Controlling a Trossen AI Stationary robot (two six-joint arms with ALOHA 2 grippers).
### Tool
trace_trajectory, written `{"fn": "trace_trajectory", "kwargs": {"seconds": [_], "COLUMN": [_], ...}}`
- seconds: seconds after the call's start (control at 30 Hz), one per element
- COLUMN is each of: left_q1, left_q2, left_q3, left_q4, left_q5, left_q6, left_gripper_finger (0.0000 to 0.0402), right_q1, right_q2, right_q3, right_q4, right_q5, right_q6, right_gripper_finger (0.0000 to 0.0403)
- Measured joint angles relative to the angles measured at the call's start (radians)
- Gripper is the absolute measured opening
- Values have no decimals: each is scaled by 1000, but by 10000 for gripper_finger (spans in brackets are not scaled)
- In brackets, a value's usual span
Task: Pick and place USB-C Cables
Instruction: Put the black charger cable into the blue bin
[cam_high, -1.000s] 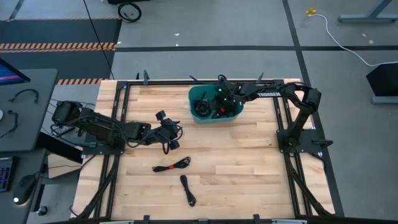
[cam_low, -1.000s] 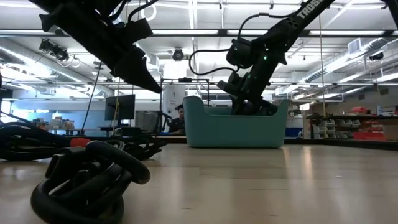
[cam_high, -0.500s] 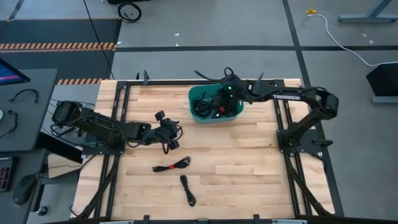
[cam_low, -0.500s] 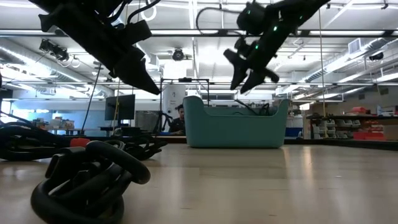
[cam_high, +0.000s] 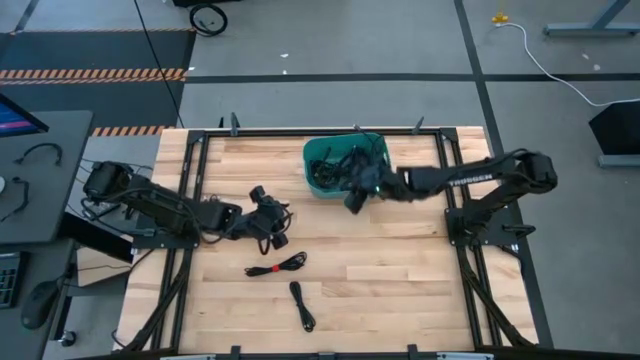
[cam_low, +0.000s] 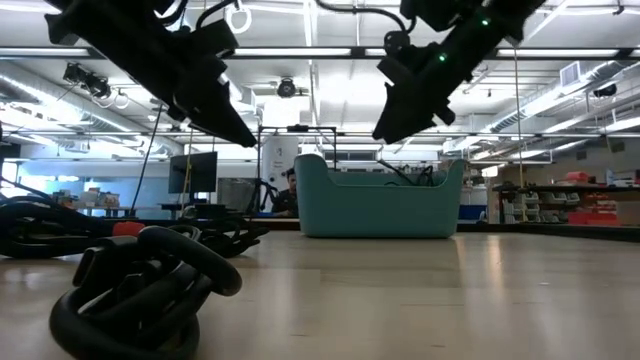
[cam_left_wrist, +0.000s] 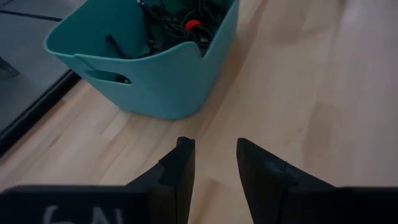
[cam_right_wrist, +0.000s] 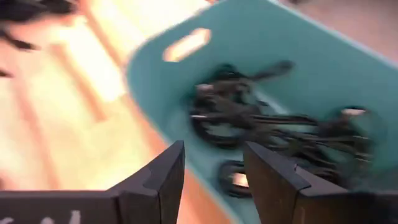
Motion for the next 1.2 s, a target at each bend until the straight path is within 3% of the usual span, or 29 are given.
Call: {"fn": "trace_trajectory", "kwargs": {"seconds": [0.3, 0.6, 0.73, 0.93, 1.2], "left_q1": [-66, -161, -222, -281, -357], "left_q2": [0, 0, 0, 1, 2], "left_q3": [0, 37, 127, 287, 297], "left_q4": [2, -26, -232, -610, -742], "left_q5": [23, 205, 200, 186, 296], "left_q6": [-35, -37, -98, -333, -567], "left_gripper_finger": [126, 126, 125, 125, 125], "right_q1": [185, 304, 333, 362, 399], "right_q2": [8, 56, 114, 207, 343], "right_q3": [-265, -397, -406, -406, -406], "right_q4": [539, 829, 878, 960, 1122], "right_q5": [-6, 4, 16, 29, 28], "right_q6": [-49, -41, -48, -48, -49], "right_gripper_finger": [169, 169, 168, 168, 168]}}
